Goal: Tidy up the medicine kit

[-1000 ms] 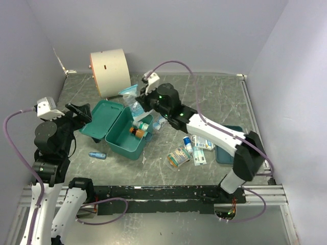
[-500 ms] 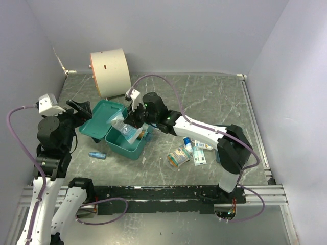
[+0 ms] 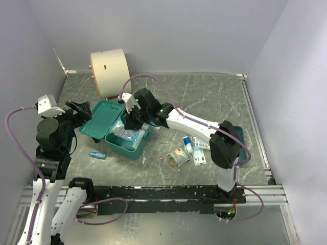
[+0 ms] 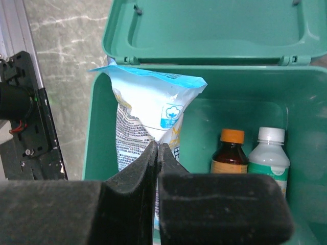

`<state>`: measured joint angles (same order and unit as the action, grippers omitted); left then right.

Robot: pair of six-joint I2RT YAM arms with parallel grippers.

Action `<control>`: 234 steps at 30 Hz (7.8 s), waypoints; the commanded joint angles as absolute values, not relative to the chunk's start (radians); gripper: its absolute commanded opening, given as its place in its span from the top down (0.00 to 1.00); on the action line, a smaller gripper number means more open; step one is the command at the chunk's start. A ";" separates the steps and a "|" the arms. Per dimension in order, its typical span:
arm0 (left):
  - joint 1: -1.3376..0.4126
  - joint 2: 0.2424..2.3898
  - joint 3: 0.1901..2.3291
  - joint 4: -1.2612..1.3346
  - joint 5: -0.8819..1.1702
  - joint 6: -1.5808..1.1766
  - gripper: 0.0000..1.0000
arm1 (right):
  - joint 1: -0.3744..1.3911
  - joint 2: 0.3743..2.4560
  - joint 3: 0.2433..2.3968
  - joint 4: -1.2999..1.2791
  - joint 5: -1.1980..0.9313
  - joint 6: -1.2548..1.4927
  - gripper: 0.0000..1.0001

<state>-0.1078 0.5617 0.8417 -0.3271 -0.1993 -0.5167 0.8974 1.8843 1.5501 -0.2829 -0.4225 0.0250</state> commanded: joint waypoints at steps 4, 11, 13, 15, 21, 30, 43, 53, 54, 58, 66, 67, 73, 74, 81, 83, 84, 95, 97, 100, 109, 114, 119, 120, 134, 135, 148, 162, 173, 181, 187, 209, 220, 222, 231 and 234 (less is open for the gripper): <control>-0.111 0.551 0.826 -0.318 -0.179 -0.529 0.10 | 0.896 1.959 1.600 -0.392 -0.440 0.018 1.00; -0.110 0.542 0.815 -0.318 -0.188 -0.531 0.10 | 0.898 2.044 1.677 -0.460 -0.459 0.041 1.00; -0.111 0.543 0.812 -0.319 -0.188 -0.529 0.10 | 0.897 2.057 1.693 -0.491 -0.444 0.036 1.00; -0.111 0.544 0.809 -0.316 -0.186 -0.531 0.10 | 0.899 2.064 1.693 -0.488 -0.443 0.038 1.00; -0.111 0.545 0.807 -0.316 -0.187 -0.530 0.10 | 0.918 2.103 1.690 -0.456 -0.432 0.063 1.00; -0.111 0.525 0.806 -0.329 -0.201 -0.520 0.10 | 0.935 2.133 1.642 -0.394 -0.345 -0.006 1.00; -0.111 0.531 0.813 -0.332 -0.201 -0.517 0.10 | 0.960 2.089 1.635 -0.365 -0.205 -0.008 0.62; -0.110 0.537 0.826 -0.327 -0.179 -0.503 0.10 | 0.951 1.923 1.610 -0.294 -0.068 0.139 0.60; -0.111 0.537 0.828 -0.325 -0.166 -0.499 0.10 | 0.948 1.902 1.594 -0.278 -0.036 0.159 0.60; -0.111 0.534 0.841 -0.309 -0.081 -0.464 0.09 | 0.938 1.814 1.529 -0.245 0.107 0.244 0.59; -0.112 0.542 0.870 -0.321 0.120 -0.376 0.08 | 0.915 1.594 1.347 -0.284 0.407 0.434 0.43; -0.111 0.544 0.872 -0.324 0.135 -0.372 0.08 | 0.907 1.559 1.311 -0.291 0.431 0.464 0.43; -0.111 0.547 0.881 -0.309 0.229 -0.349 0.06 | 0.815 1.375 1.092 -0.443 0.529 0.770 0.42; -0.111 0.549 0.878 -0.299 0.235 -0.348 0.06 | 0.803 1.340 1.033 -0.475 0.536 0.819 0.42; -0.110 0.524 0.839 -0.251 0.208 -0.335 0.05 | 0.789 1.092 0.712 -0.513 0.471 1.046 0.36; -0.111 0.503 0.815 -0.239 0.204 -0.345 0.05 | 0.790 1.035 0.632 -0.480 0.441 1.065 0.36; -0.111 0.497 0.804 -0.231 0.207 -0.353 0.05 | 0.791 1.008 0.599 -0.468 0.428 1.077 0.36; -0.111 0.498 0.796 -0.237 0.285 -0.450 0.06 | 0.791 0.942 0.426 -0.374 0.329 1.163 0.41; -0.111 0.507 0.805 -0.260 0.291 -0.459 0.06 | 0.791 0.952 0.413 -0.342 0.305 1.165 0.43; -0.112 0.516 0.811 -0.286 0.306 -0.471 0.06 | 0.790 0.954 0.382 -0.283 0.288 1.175 0.45; -0.111 0.524 0.804 -0.303 0.326 -0.504 0.06 | 0.791 1.000 0.356 -0.263 0.319 1.238 0.54; -0.111 0.537 0.804 -0.301 0.339 -0.509 0.06 | 0.789 1.018 0.335 -0.185 0.285 1.228 0.66; -0.111 0.546 0.796 -0.294 0.364 -0.522 0.07 | 0.789 1.025 0.330 -0.130 0.275 1.213 0.92; -0.111 0.547 0.793 -0.290 0.374 -0.525 0.07 | 0.789 1.024 0.334 -0.121 0.274 1.198 0.96; -0.111 0.608 0.706 -0.214 0.636 -0.570 0.07 | 0.788 0.981 0.657 -0.037 0.057 0.511 1.00; -0.111 0.611 0.695 -0.196 0.650 -0.581 0.07 | 0.789 0.988 0.693 -0.053 0.012 0.458 1.00; -0.120 0.665 0.598 -0.031 0.842 -0.644 0.05 | 0.788 1.155 1.036 -0.123 -0.398 0.253 1.00; -0.193 0.695 0.582 0.000 0.846 -0.665 0.19 | 0.789 1.367 1.233 -0.079 -0.695 0.326 1.00; -0.195 0.653 0.564 0.031 0.867 -0.711 0.65 | 0.788 1.444 1.260 -0.037 -0.781 0.386 1.00; -0.195 0.619 0.585 0.010 0.816 -0.727 0.93 | 0.787 1.447 1.172 0.043 -0.671 0.437 0.53; -0.195 0.621 0.588 0.037 0.816 -0.766 0.93 | 0.791 1.435 1.067 0.217 -0.686 0.475 0.42; -0.195 0.636 0.493 0.189 0.665 -1.148 0.93 | 0.803 1.422 0.828 0.768 -0.634 0.782 0.69; -0.195 0.592 0.674 -0.332 0.327 -0.760 0.26 | 0.791 1.497 0.987 0.420 -0.643 0.649 0.98; -0.195 0.586 0.730 -0.428 0.199 -0.686 0.21 | 0.789 1.528 1.068 0.277 -0.634 0.575 0.98; -0.195 0.508 0.833 -0.491 -0.148 -0.543 0.20 | 0.794 1.741 1.376 -0.297 -0.601 0.295 0.97; -0.195 0.498 0.831 -0.443 -0.190 -0.538 0.20 | 0.811 1.790 1.447 -0.390 -0.580 0.242 0.95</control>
